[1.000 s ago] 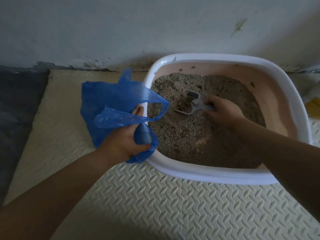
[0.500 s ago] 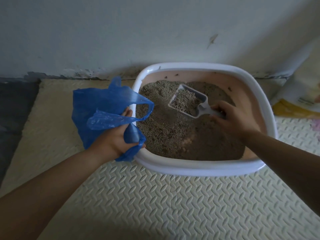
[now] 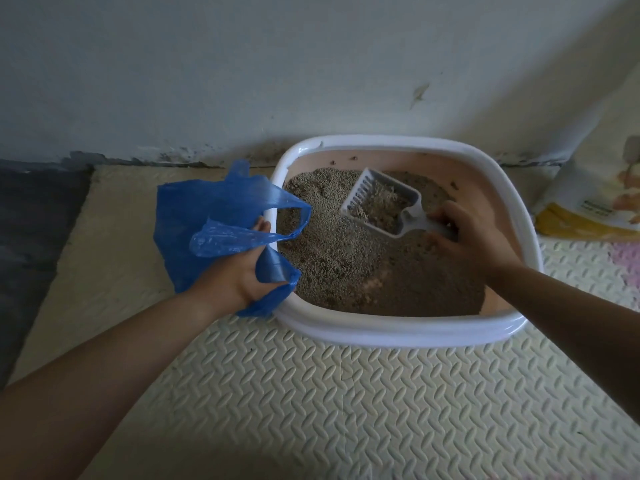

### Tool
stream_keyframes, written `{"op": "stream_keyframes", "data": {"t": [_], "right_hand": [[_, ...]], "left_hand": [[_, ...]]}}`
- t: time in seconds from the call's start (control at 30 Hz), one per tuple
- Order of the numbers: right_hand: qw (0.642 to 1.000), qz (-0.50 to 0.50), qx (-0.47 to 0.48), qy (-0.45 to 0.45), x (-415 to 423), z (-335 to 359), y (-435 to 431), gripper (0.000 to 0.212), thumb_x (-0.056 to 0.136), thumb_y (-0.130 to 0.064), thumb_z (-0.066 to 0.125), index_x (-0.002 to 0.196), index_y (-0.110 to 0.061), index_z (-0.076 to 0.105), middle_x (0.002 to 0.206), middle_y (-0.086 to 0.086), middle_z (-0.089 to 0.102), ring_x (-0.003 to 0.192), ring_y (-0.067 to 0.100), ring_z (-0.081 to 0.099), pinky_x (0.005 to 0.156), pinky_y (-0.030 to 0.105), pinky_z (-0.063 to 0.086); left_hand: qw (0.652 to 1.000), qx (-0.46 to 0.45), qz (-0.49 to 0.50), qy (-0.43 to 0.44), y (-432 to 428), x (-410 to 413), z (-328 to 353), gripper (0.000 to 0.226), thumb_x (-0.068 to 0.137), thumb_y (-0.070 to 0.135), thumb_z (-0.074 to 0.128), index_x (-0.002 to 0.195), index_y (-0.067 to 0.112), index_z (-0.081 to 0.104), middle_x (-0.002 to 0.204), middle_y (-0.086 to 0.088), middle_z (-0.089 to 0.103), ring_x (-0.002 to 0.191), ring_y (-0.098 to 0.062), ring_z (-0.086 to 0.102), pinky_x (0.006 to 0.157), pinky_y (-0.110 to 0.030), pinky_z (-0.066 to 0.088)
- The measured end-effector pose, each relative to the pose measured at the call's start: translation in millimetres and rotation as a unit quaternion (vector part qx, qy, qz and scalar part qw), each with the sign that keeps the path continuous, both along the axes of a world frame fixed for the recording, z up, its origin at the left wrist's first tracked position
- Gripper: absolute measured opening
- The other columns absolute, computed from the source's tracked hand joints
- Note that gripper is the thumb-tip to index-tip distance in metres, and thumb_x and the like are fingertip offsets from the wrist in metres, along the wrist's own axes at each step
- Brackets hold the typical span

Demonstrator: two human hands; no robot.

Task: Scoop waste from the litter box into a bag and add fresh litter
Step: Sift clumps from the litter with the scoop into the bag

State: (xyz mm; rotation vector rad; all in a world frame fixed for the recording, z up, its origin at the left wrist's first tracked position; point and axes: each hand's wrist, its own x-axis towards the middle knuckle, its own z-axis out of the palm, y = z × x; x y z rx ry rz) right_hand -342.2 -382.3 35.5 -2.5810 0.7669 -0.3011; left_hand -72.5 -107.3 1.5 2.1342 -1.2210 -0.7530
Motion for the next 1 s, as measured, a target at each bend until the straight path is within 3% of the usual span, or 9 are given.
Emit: {"op": "stream_keyframes", "data": {"t": [0.13, 0.3, 0.47, 0.8, 0.9, 1.0], "right_hand": [[1.000, 0.021, -0.006, -0.015, 1, 1, 4, 0.023, 0.081, -0.032, 0.062, 0.089, -0.041, 0.042, 0.068, -0.019, 0.046, 0.061, 0.004, 0.047, 0.055, 0.038, 0.045], [0.999, 0.039, -0.012, -0.004, 2, 1, 5, 0.017, 0.081, -0.027, 0.068, 0.092, -0.028, 0.055, 0.066, -0.019, 0.046, 0.059, 0.009, 0.048, 0.056, 0.040, 0.047], [0.998, 0.053, 0.005, 0.016, 3, 5, 7, 0.019, 0.082, -0.025, 0.067, 0.090, -0.034, 0.053, 0.067, -0.018, 0.049, 0.061, 0.005, 0.049, 0.057, 0.036, 0.044], [0.997, 0.068, -0.020, 0.025, 3, 4, 9, 0.019, 0.080, -0.028, 0.065, 0.098, -0.023, 0.061, 0.070, -0.022, 0.047, 0.060, 0.005, 0.048, 0.057, 0.038, 0.047], [0.997, 0.070, -0.026, 0.021, 3, 5, 12, 0.020, 0.080, -0.023, 0.069, 0.099, -0.021, 0.062, 0.070, -0.020, 0.047, 0.059, 0.002, 0.047, 0.055, 0.033, 0.043], [0.996, 0.084, -0.038, 0.021, 3, 4, 15, 0.025, 0.078, -0.017, 0.073, 0.101, -0.020, 0.062, 0.072, -0.022, 0.045, 0.060, 0.011, 0.047, 0.054, 0.031, 0.039]], "left_hand": [[1.000, 0.000, -0.001, 0.002, -1, -2, 4, 0.121, 0.053, 0.073, 0.063, 0.151, 0.029, 0.007, 0.158, 0.010, 0.008, 0.143, -0.007, 0.011, 0.117, -0.030, 0.014], [1.000, -0.006, 0.002, 0.003, 0, 1, 0, 0.117, 0.055, 0.071, 0.066, 0.151, 0.031, 0.011, 0.158, 0.009, 0.012, 0.143, -0.010, 0.016, 0.118, -0.039, 0.019], [1.000, 0.001, -0.008, -0.008, 0, 2, -1, 0.119, 0.056, 0.072, 0.066, 0.151, 0.029, 0.007, 0.159, 0.012, 0.005, 0.144, -0.006, 0.010, 0.119, -0.037, 0.016], [1.000, 0.006, 0.001, -0.001, 0, 0, 0, 0.118, 0.058, 0.067, 0.070, 0.152, 0.029, 0.008, 0.159, 0.010, 0.008, 0.144, -0.008, 0.012, 0.119, -0.035, 0.016], [1.000, 0.007, -0.003, -0.001, 0, 1, 0, 0.121, 0.056, 0.071, 0.068, 0.152, 0.029, 0.008, 0.159, 0.012, 0.006, 0.144, -0.007, 0.011, 0.119, -0.034, 0.015], [1.000, 0.011, -0.005, -0.007, 0, 1, -1, 0.121, 0.056, 0.072, 0.067, 0.151, 0.029, 0.005, 0.158, 0.014, 0.005, 0.143, -0.006, 0.010, 0.118, -0.029, 0.012]]}}
